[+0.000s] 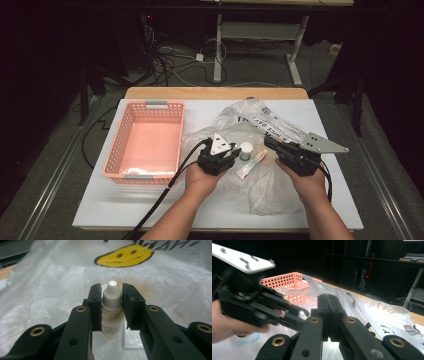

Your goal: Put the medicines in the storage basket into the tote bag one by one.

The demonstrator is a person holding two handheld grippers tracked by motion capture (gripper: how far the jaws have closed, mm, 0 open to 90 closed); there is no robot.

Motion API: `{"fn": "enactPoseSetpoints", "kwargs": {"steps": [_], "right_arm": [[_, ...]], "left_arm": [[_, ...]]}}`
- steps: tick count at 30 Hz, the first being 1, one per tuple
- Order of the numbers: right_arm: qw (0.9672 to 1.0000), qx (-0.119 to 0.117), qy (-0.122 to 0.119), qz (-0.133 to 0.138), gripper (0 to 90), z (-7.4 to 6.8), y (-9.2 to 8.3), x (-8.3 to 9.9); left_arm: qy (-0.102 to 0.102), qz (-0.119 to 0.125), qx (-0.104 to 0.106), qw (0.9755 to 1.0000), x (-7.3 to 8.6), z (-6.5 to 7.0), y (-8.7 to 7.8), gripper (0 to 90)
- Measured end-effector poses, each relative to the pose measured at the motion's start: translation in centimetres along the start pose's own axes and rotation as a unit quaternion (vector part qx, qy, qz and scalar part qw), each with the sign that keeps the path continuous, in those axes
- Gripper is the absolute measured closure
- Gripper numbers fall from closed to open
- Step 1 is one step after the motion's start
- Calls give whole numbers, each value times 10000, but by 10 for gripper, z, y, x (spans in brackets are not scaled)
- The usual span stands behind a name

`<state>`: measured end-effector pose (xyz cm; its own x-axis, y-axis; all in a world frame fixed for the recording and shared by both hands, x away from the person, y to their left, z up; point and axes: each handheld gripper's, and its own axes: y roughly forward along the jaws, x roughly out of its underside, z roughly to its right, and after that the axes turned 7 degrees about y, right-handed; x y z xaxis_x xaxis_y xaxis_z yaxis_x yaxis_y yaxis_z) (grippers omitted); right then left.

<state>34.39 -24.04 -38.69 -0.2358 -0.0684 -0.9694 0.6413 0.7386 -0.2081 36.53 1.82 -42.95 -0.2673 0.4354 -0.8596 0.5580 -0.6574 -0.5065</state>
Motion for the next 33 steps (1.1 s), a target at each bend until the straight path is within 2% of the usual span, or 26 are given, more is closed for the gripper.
{"fn": "enactPoseSetpoints", "kwargs": {"steps": [9, 18, 25, 27, 29, 31, 33], "right_arm": [[10000, 21, 8, -39, 900, 1, 2, 2], [10000, 11, -14, -45, 900, 1, 2, 2], [10000, 11, -8, -37, 900, 0, 2, 2], [10000, 14, -13, -37, 900, 1, 2, 2], [10000, 22, -20, -41, 900, 1, 1, 2], [10000, 32, 3, -33, 900, 1, 1, 1], [10000, 44, 8, -30, 900, 2, 0, 1]], "left_arm": [[-75, -218, 107, 9997, 9, 0, 26, 694], [-98, -130, 258, 9995, 9, 0, 31, 694], [-124, -180, 322, 9992, 10, -2, 30, 685], [-133, -247, 293, 9992, 9, -2, 30, 642], [-250, -388, 299, 9985, 8, -4, 28, 576], [-202, -494, 224, 9983, 8, -4, 25, 491], [-133, -561, 141, 9982, 7, -4, 20, 445]]}}
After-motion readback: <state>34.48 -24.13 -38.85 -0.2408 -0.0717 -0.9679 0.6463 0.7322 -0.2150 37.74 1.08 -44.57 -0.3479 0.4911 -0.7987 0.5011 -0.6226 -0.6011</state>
